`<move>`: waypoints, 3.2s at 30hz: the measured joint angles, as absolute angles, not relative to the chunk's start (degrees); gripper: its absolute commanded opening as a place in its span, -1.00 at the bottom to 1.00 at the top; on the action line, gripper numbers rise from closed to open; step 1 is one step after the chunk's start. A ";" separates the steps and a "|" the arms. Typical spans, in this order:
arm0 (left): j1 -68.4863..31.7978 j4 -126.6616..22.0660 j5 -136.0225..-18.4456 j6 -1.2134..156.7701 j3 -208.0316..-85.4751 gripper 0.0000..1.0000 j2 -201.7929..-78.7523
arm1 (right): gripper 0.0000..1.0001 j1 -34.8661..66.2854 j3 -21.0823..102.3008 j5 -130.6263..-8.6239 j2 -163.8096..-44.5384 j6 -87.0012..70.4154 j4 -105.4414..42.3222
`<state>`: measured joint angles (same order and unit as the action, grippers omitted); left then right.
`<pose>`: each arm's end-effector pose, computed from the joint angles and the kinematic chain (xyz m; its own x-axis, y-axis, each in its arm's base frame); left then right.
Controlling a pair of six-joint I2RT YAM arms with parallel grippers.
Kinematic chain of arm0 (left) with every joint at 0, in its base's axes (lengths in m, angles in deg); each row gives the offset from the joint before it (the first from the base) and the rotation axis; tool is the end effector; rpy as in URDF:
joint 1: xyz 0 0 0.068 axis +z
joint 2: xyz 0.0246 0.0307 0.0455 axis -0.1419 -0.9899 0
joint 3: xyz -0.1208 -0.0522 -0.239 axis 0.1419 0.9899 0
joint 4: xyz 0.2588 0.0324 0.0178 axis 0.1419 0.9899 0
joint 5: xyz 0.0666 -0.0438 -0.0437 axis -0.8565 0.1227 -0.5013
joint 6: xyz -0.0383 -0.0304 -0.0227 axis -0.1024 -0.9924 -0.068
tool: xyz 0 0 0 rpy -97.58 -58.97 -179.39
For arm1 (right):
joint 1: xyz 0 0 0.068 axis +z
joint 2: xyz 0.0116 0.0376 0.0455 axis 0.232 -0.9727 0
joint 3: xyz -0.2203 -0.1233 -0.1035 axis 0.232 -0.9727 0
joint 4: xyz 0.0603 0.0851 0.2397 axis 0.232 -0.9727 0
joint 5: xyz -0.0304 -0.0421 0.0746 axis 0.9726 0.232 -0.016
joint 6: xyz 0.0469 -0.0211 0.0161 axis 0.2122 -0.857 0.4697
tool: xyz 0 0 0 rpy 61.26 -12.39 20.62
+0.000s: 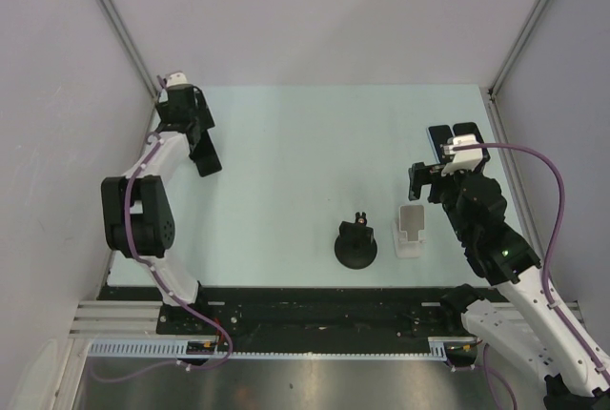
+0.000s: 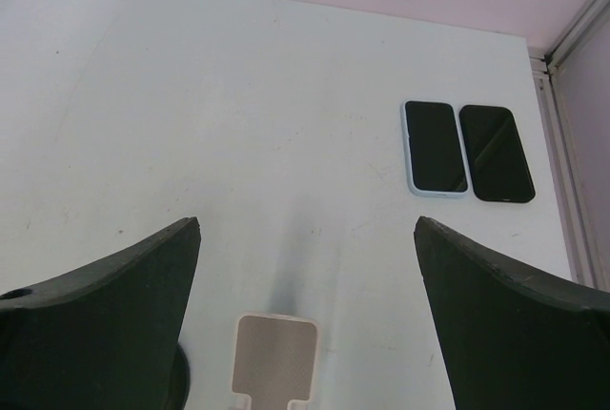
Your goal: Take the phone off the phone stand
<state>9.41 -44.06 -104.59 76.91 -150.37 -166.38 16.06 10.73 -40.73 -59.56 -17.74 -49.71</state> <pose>0.4106 0.0206 0.2631 -0.4511 -0.2136 -0.8665 -0.4053 0.9141 -0.0144 0.1330 0.0603 0.3517 -0.1362 -0.1261 -0.9826 -0.1537 0.9825 -0.1048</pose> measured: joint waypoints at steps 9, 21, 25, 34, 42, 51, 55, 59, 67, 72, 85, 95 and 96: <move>9.39 -41.77 -104.24 76.78 -150.33 -0.60 -160.57 | 0.99 16.10 10.71 -42.02 -59.39 -17.72 -49.47; 9.28 -33.51 -97.27 70.16 -150.33 -0.85 -148.59 | 0.93 16.10 10.73 -50.04 -59.71 -15.82 -48.55; 9.17 -30.64 -90.03 66.07 -150.29 -0.94 -144.63 | 0.92 16.12 10.75 -56.53 -61.79 -13.13 -46.08; 4.63 -28.96 -76.92 55.38 -144.56 -0.99 -136.61 | 0.86 18.53 10.84 -73.21 -72.98 -2.66 -32.29; -5.23 -28.11 -72.79 49.92 -143.25 -0.98 -134.38 | 0.81 28.56 12.90 -77.51 -84.89 0.29 -22.36; -9.95 -28.17 -71.69 47.14 -143.12 -0.97 -130.78 | 0.69 34.05 16.17 -76.60 -94.34 -1.06 -15.06; -11.07 -28.24 -71.50 46.59 -142.68 -0.96 -129.16 | 0.59 35.16 17.77 -76.33 -97.64 -1.85 -12.48; -11.61 -28.57 -71.39 45.94 -141.89 -0.94 -127.74 | 0.23 36.01 18.82 -75.76 -99.65 -2.73 -10.36; -12.36 -28.85 -71.26 45.76 -139.77 -0.85 -126.34 | -0.80 37.00 19.32 -75.24 -102.18 -3.58 -7.04; -12.36 -29.33 -71.32 45.85 -139.53 -0.31 -126.03 | -1.00 37.26 19.34 -72.95 -102.16 -3.82 -7.24; -12.27 -31.01 -75.06 55.43 -143.12 1.00 -122.78 | -1.00 27.62 19.41 -73.27 -96.74 -1.57 -16.07; -12.18 -33.81 -86.82 70.90 -143.18 1.00 -114.91 | -1.00 1.65 22.80 -76.49 -93.75 -0.12 -32.57; -12.18 -33.99 -88.06 72.36 -142.44 1.00 -114.69 | -1.00 -0.93 23.10 -76.70 -93.83 -0.02 -33.71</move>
